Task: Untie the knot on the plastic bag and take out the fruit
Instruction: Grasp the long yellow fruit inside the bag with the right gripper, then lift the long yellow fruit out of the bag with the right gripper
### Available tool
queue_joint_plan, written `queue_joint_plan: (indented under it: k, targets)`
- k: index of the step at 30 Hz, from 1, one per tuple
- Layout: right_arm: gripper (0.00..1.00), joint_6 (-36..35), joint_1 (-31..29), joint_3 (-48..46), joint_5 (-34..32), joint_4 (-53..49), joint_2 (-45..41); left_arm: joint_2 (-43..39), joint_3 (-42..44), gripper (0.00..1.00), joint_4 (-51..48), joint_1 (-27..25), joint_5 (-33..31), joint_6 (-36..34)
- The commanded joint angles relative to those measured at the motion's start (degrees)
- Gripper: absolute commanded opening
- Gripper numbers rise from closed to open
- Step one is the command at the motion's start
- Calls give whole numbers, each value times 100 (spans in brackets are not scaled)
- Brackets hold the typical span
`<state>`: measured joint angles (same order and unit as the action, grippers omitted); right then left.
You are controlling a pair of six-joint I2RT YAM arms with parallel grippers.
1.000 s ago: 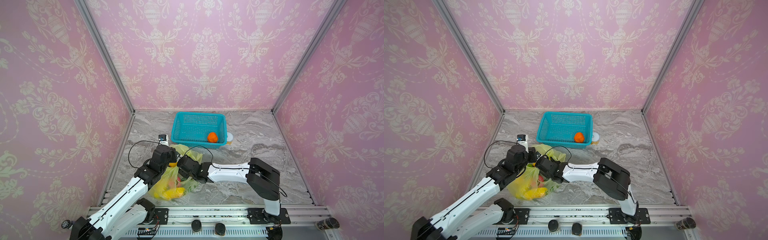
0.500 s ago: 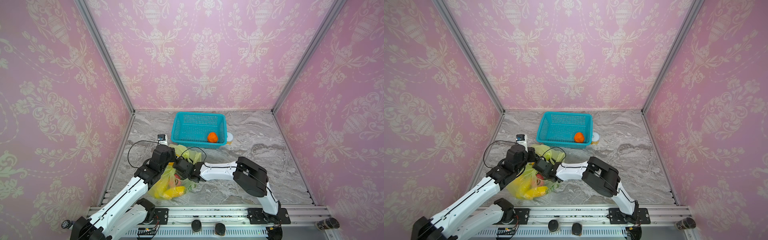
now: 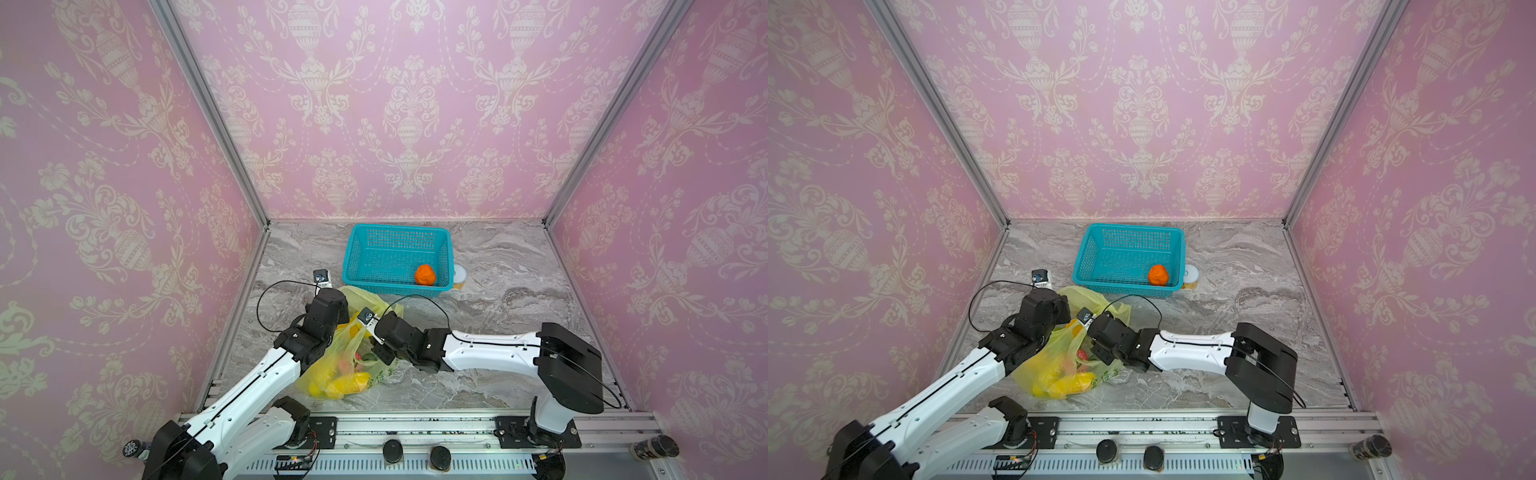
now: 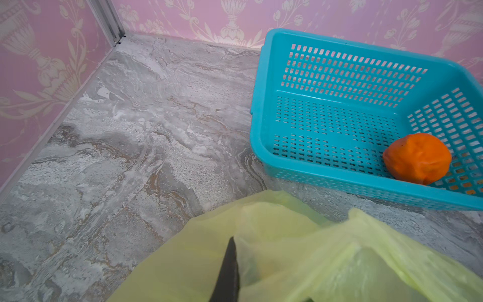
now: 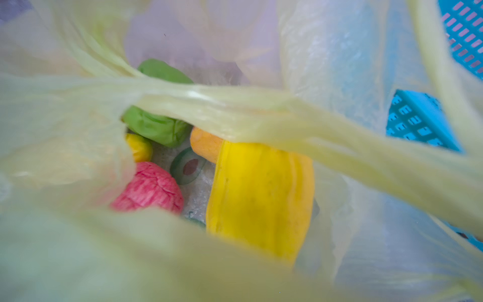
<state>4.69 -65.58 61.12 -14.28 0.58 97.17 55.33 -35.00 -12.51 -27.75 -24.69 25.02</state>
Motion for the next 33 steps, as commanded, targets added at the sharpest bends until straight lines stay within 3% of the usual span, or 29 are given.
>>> queue_joint_plan:
  k: [1,6,11,16,19,21,24,29,33]
  targets:
    - [8,120,-24,-227,284,402,-344,-5,-66,0,-315,81,-408,165]
    - [8,136,-25,-579,646,683,-826,-9,-81,0,-453,264,-411,299]
    - [6,99,-9,-750,231,695,-1279,-28,-383,0,-530,546,-4,465]
    - [4,114,108,-861,-334,689,-1763,389,-1984,0,-1113,682,893,580]
    - [3,234,323,-1017,-391,728,-2144,938,-3244,0,-1882,683,1193,373]
    - [3,366,513,-1146,-370,750,-2386,1058,-3596,0,-2075,674,1434,313]
    - [2,563,803,-1325,-331,749,-2691,804,-3336,0,-1917,674,1527,316]
    - [2,811,1258,-1576,-115,829,-3015,342,-3183,0,-2204,629,928,38]
    - [0,856,1407,-1661,-96,922,-3206,507,-2634,0,-2067,617,1256,40]
